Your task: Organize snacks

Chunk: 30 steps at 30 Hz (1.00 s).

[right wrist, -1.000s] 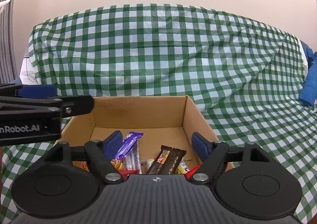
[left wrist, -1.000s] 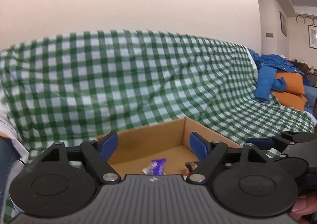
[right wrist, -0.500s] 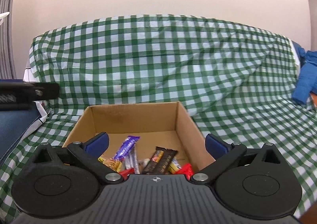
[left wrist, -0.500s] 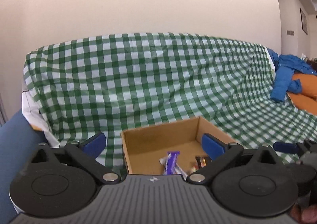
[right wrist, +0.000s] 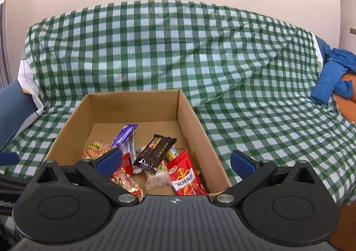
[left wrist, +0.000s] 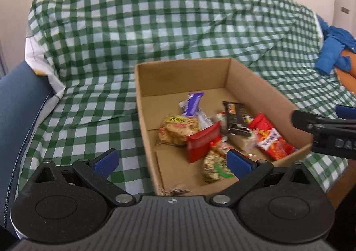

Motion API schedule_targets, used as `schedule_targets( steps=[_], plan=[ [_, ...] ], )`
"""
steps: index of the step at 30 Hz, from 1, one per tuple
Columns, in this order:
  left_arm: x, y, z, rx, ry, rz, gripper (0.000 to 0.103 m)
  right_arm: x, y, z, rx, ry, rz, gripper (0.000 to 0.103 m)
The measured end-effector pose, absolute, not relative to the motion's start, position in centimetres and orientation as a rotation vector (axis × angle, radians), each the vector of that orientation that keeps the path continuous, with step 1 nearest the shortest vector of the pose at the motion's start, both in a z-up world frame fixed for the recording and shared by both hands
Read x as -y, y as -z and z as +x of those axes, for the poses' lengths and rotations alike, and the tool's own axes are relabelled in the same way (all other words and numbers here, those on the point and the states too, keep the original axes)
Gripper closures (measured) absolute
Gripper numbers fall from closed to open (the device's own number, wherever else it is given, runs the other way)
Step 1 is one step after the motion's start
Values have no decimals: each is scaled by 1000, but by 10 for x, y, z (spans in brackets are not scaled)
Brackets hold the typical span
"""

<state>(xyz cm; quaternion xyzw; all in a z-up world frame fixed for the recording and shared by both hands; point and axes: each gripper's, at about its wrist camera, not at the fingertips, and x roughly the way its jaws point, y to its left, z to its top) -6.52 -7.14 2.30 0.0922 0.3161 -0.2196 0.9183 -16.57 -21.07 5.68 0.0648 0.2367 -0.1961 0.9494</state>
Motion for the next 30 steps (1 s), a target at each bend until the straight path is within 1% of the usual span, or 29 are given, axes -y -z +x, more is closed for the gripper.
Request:
schedule_targets(
  steps=[5,11,30],
  plan=[
    [71,-19,-56,-695,443,155,0,207,-53,-159,-499,388,121,1],
    [76,-15,-55,-706,438,162,0,204,-45,-152,-531,356,109,1],
    [79,-12,-52,-725,431,158,0,199,-44,-137,-540,318,111,1]
  ],
)
